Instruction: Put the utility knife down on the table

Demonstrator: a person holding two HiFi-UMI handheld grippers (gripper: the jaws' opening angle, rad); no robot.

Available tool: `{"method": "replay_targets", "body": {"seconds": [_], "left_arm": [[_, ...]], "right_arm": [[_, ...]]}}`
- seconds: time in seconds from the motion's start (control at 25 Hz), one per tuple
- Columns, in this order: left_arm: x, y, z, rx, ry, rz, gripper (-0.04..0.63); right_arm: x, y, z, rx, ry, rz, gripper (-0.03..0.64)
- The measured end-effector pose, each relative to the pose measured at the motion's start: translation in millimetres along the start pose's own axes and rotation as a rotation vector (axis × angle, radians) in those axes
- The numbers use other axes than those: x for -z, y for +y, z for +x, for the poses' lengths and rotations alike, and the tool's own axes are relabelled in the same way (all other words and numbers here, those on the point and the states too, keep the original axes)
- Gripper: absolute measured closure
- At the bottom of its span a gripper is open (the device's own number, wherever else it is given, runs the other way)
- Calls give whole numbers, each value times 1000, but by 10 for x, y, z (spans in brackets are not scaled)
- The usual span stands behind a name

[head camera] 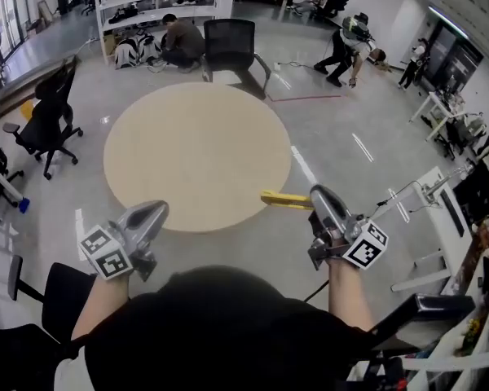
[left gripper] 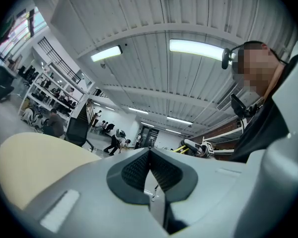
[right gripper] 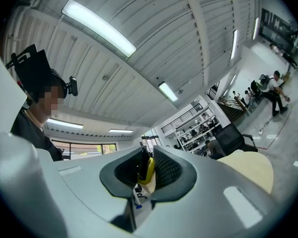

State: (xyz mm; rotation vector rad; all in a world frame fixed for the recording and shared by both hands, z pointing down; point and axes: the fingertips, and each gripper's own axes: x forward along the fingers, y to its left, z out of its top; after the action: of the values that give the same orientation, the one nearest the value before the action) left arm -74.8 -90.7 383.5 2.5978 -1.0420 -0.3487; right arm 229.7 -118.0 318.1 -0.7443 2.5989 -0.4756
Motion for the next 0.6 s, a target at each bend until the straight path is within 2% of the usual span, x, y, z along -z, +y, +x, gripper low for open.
{"method": "replay_targets", "body": {"seconds": [0.16,0.32,0.6], "left_arm": [[-418,614,21,58,0,3,595],[-748,1273,-2,82,0,19,595],[-854,2051,32,98,24,-30,595]], "right_arm": [[47,17,681,21,-16,-21,557],[101,-42,1362,33,-35,-51,557],[292,-280,2033,80,-10,-47,558]]}}
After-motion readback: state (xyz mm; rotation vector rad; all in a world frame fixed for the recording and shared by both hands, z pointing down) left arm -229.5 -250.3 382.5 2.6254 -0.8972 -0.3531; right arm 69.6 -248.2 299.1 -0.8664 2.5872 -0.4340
